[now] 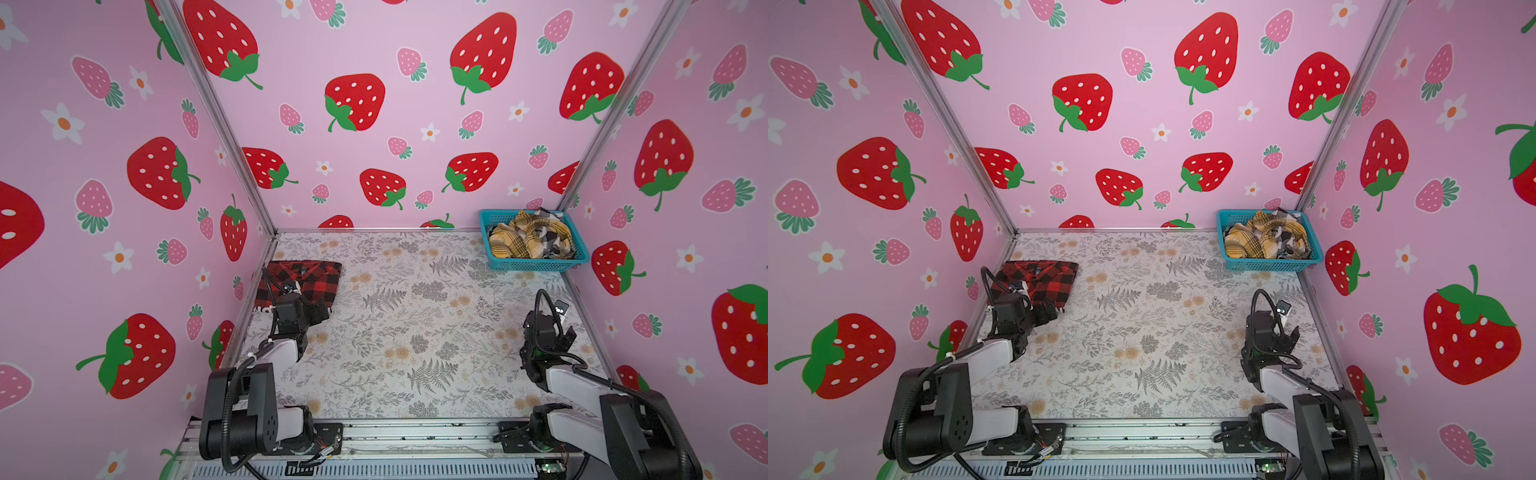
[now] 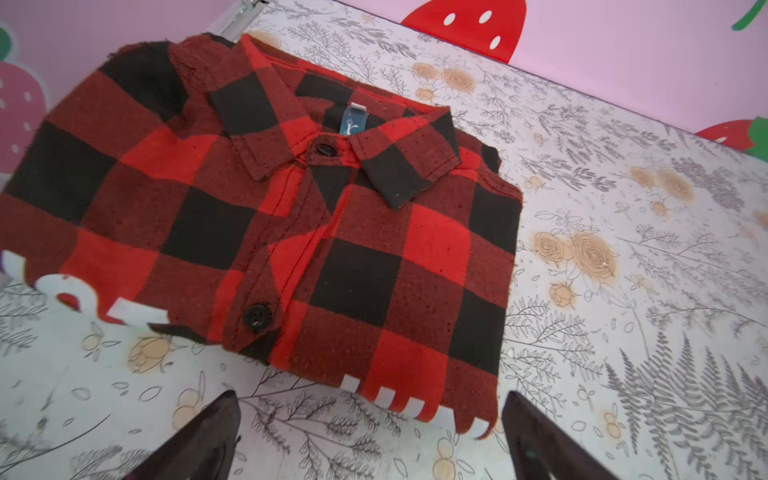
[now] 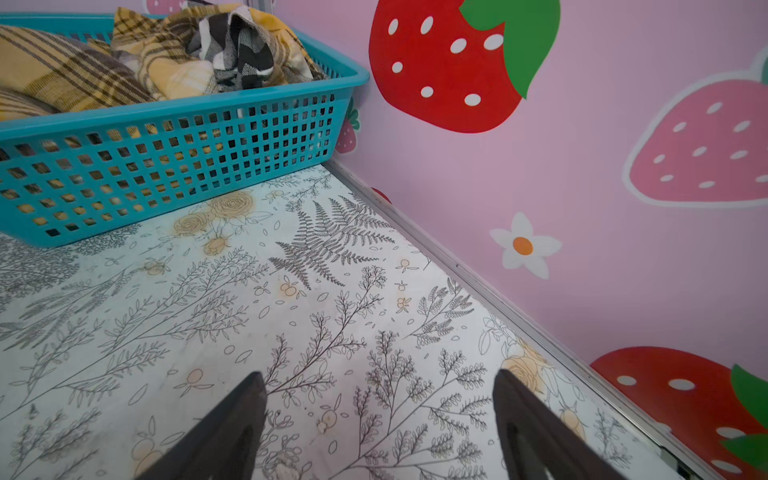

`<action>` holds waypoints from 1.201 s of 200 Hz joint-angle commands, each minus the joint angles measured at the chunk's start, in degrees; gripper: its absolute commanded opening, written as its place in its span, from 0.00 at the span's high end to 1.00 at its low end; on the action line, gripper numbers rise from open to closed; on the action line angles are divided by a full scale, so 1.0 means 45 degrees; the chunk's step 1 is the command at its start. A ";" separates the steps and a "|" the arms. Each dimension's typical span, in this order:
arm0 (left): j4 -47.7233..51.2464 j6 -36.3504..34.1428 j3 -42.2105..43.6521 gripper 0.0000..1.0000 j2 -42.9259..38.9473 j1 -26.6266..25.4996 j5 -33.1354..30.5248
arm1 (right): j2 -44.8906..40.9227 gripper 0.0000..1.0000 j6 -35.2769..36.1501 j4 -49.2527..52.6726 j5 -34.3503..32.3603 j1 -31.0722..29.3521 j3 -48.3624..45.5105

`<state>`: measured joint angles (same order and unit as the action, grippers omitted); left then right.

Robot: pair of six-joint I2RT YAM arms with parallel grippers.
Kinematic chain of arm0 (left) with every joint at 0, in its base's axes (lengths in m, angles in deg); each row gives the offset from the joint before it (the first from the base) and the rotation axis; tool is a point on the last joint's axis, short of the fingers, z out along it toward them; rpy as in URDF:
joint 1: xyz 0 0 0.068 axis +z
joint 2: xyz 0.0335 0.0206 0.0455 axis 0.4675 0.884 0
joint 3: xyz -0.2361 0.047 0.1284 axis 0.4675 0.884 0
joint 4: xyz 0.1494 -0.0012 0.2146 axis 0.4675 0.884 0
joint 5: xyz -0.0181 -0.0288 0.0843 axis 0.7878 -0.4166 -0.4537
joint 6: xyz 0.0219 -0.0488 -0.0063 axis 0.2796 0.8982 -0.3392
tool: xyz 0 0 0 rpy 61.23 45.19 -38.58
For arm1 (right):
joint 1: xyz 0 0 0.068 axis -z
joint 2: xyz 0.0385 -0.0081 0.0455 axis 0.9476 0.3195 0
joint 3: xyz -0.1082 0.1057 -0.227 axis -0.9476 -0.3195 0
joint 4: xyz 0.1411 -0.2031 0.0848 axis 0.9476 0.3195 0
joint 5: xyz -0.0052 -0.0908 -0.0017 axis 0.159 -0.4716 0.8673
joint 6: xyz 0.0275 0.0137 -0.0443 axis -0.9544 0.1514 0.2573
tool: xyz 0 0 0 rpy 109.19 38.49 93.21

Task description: Fold and stack the long sleeve shirts

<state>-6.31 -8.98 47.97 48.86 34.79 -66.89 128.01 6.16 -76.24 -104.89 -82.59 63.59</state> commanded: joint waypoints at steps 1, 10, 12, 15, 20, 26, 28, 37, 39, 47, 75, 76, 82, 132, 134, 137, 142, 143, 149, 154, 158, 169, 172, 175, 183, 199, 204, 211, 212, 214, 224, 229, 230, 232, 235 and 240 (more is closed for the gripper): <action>-0.2503 -0.0537 0.0076 0.01 0.0382 0.0045 0.0830 | 0.0962 0.13 0.1292 -0.4353 0.1679 0.0202 -0.0085; -0.3021 -0.0679 0.0170 0.01 0.0551 0.0037 0.0709 | 0.1529 0.12 0.1508 -0.5672 0.2370 0.0247 -0.0198; -0.3244 -0.0702 0.0244 0.01 0.0609 0.0028 0.0685 | 0.1674 0.11 0.1574 -0.5931 0.2559 0.0267 -0.0204; -0.3628 -0.0715 0.0361 0.01 0.0732 0.0026 0.0678 | 0.1907 0.12 0.1882 -0.6270 0.2906 0.0285 -0.0139; -0.4360 -0.0750 0.0619 0.01 0.0983 0.0011 0.0667 | 0.2245 0.13 0.2314 -0.6416 0.3236 0.0311 0.0078; -0.5191 -0.0695 0.0851 0.01 0.1337 0.0040 0.0719 | 0.2741 0.13 0.2476 -0.6576 0.3708 0.0383 0.0279; -0.5314 -0.0731 0.0863 0.01 0.1396 0.0043 0.0844 | 0.2905 0.13 0.2519 -0.6787 0.3880 0.0423 0.0297; -0.4883 -0.1149 0.0666 0.01 0.1510 -0.0171 0.1133 | 0.4104 0.15 0.2899 -0.8263 0.4903 0.0622 0.0268; -0.4837 -0.1235 0.0627 0.01 0.1586 -0.0273 0.1011 | 0.4227 0.16 0.2991 -0.8390 0.5361 0.0708 0.0289; -0.5247 -0.1491 0.0564 0.01 0.2117 -0.0602 0.0574 | 0.4557 0.21 0.3228 -0.7843 0.6639 0.0871 0.0513; -0.4869 -0.1595 0.0172 0.01 0.2514 -0.0829 0.0317 | 0.4890 0.17 0.3325 -0.7490 0.6906 0.0905 0.0958; -0.4777 -0.1625 0.0146 0.01 0.2486 -0.0822 0.0311 | 0.4911 0.16 0.3314 -0.7564 0.6906 0.0899 0.0943; -0.4353 -0.1675 0.0024 0.01 0.2355 -0.0829 0.0273 | 0.4919 0.12 0.3321 -0.7573 0.6906 0.0900 0.0937; -0.4147 -0.1990 -0.0127 0.01 0.2407 -0.1396 -0.0730 | 0.4774 0.00 0.3414 -0.7311 0.6716 0.0780 0.0968; -0.4101 -0.2051 -0.0143 0.01 0.2401 -0.1497 -0.0861 | 0.4765 0.00 0.3428 -0.7307 0.6698 0.0786 0.0962; -0.4151 -0.2092 -0.0119 0.01 0.2399 -0.1569 -0.1075 | 0.4769 0.00 0.3437 -0.7318 0.6675 0.0777 0.0966; -0.4319 -0.2108 -0.0028 0.01 0.2379 -0.1582 -0.1129 | 0.4768 0.00 0.3431 -0.7316 0.6667 0.0760 0.0967; -0.4316 -0.2106 -0.0023 0.01 0.2370 -0.1589 -0.1134 | 0.4772 0.00 0.3435 -0.7320 0.6670 0.0768 0.0967; -0.4199 -0.2094 -0.0079 0.01 0.2357 -0.1582 -0.1112 | 0.4765 0.00 0.3428 -0.7316 0.6685 0.0758 0.0967; -0.4202 -0.2085 -0.0119 0.01 0.2408 -0.1541 -0.1023 | 0.4757 0.00 0.3438 -0.7289 0.6672 0.0757 0.0967; -0.4251 -0.2079 -0.0073 0.01 0.2399 -0.1538 -0.0971 | 0.4757 0.00 0.3420 -0.7321 0.6672 0.0756 0.0957; -0.4447 -0.2323 0.0065 0.01 0.2321 -0.1831 -0.1438 | 0.4764 0.00 0.3450 -0.7319 0.6662 0.0753 0.0966; -0.4487 -0.2307 0.0078 0.01 0.2330 -0.1825 -0.1428 | 0.4767 0.00 0.3445 -0.7325 0.6668 0.0756 0.0966; -0.4421 -0.2300 0.0048 0.01 0.2337 -0.1820 -0.1398 | 0.4775 0.00 0.3447 -0.7328 0.6671 0.0756 0.0967; -0.4351 -0.2284 0.0000 0.01 0.2349 -0.1791 -0.1334 | 0.4764 0.00 0.3440 -0.7325 0.6671 0.0756 0.0967; -0.4265 -0.2262 -0.0038 0.01 0.2367 -0.1725 -0.1199 | 0.4756 0.00 0.3450 -0.7324 0.6662 0.0756 0.0967; -0.4271 -0.2251 -0.0045 0.01 0.2378 -0.1732 -0.1198 | 0.4759 0.00 0.3453 -0.7324 0.6656 0.0756 0.0967; -0.4261 -0.2231 -0.0042 0.01 0.2372 -0.1706 -0.1180 | 0.4759 0.00 0.3456 -0.7318 0.6665 0.0757 0.0967; -0.4258 -0.2226 -0.0040 0.01 0.2366 -0.1710 -0.1179 | 0.4768 0.00 0.3447 -0.7312 0.6659 0.0756 0.0967; -0.4266 -0.2237 -0.0043 0.01 0.2376 -0.1707 -0.1178 | 0.4774 0.00 0.3441 -0.7312 0.6659 0.0766 0.0967; -0.4258 -0.2240 -0.0058 0.01 0.2365 -0.1679 -0.1142 | 0.4765 0.00 0.3455 -0.7320 0.6657 0.0772 0.0967; -0.4260 -0.2240 -0.0057 0.01 0.2364 -0.1669 -0.1106 | 0.4761 0.00 0.3450 -0.7317 0.6660 0.0757 0.0967; -0.4258 -0.2240 -0.0057 0.01 0.2372 -0.1662 -0.1093 | 0.4768 0.00 0.3454 -0.7311 0.6656 0.0766 0.0967; -0.4241 -0.2231 -0.0057 0.01 0.2373 -0.1656 -0.1074 | 0.4774 0.00 0.3447 -0.7322 0.6653 0.0763 0.0967; -0.4210 -0.2222 -0.0079 0.01 0.2374 -0.1657 -0.1048 | 0.4763 0.00 0.3455 -0.7318 0.6653 0.0757 0.0967; -0.4082 -0.2218 -0.0174 0.01 0.2436 -0.1606 -0.0934 | 0.4760 0.00 0.3427 -0.7307 0.6667 0.0756 0.0967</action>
<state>-24.52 -17.57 49.28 59.88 27.12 -71.53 149.91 20.85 -106.86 -75.08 -79.12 67.55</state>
